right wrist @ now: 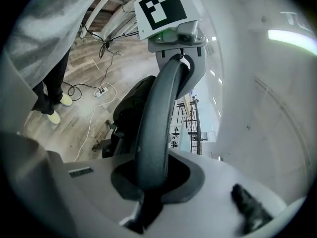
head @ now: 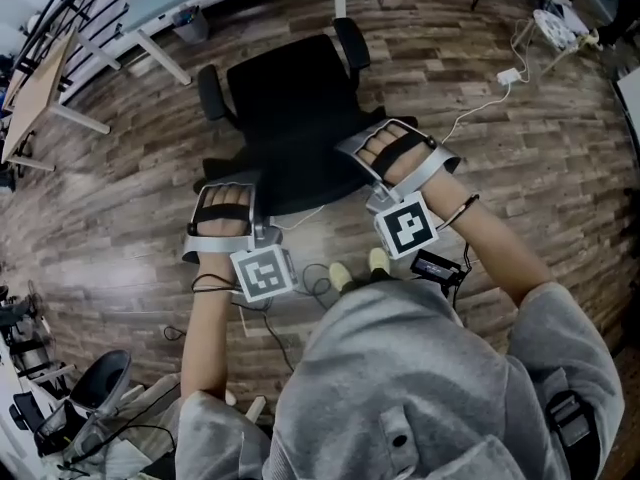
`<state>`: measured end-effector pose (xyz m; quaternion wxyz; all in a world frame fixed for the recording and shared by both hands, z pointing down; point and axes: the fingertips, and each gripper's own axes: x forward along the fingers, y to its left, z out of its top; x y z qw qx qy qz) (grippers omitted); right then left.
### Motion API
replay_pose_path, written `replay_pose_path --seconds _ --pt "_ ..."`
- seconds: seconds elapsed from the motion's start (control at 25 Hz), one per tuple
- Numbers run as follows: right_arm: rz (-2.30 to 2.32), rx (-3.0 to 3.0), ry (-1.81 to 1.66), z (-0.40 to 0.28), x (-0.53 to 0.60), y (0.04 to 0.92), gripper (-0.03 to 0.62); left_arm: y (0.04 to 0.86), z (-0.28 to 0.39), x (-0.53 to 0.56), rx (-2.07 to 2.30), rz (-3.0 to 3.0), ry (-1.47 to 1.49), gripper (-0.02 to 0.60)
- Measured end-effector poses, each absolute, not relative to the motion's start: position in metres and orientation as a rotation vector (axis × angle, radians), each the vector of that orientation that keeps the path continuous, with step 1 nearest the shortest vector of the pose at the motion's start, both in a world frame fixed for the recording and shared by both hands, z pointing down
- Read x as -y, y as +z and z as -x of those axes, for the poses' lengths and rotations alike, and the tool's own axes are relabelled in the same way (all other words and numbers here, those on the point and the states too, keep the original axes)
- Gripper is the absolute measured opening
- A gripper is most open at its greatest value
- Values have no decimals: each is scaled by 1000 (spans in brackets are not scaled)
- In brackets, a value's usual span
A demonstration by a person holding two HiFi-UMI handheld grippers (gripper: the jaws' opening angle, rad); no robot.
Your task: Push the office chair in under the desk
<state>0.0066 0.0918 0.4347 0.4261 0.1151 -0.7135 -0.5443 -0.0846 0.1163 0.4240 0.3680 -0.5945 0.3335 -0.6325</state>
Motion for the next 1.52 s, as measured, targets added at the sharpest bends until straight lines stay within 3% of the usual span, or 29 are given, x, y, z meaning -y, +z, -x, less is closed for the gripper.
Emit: replay_pose_path --seconds 0.72,1.52 --pt "-372 1726 -1447 38 11 439 31 446 139 -27 -802 1510 -1687 34" --pt "-405 1725 -1452 61 53 441 31 437 147 25 -864 1530 -1540 29"
